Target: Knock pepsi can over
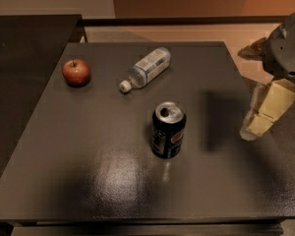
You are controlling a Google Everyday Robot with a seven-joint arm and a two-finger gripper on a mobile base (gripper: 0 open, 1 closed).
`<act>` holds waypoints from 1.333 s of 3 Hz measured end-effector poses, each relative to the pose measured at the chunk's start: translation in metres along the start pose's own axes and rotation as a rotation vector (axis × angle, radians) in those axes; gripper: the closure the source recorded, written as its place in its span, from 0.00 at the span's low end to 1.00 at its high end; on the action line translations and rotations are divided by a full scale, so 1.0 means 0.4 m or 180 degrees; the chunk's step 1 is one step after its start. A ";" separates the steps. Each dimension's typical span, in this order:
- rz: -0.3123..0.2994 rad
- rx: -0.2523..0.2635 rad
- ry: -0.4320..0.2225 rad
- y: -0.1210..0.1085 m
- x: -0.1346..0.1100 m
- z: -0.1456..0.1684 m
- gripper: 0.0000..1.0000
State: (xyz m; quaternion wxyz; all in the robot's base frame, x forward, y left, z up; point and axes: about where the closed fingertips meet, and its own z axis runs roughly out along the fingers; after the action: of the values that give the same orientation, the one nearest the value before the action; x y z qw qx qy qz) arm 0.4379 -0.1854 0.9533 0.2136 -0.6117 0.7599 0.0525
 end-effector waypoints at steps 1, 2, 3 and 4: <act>-0.0027 -0.0234 -0.0503 0.027 -0.067 0.079 0.00; -0.0050 -0.0436 -0.1004 0.051 -0.137 0.153 0.00; -0.0150 -0.0648 -0.1416 0.075 -0.201 0.202 0.00; -0.0237 -0.0804 -0.1669 0.096 -0.222 0.229 0.00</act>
Offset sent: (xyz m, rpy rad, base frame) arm 0.0093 0.1201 -0.0538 0.5382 0.0583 0.1967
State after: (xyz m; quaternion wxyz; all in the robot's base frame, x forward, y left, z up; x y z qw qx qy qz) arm 0.4395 -0.0642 0.8983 0.3266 -0.6265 0.6432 0.2951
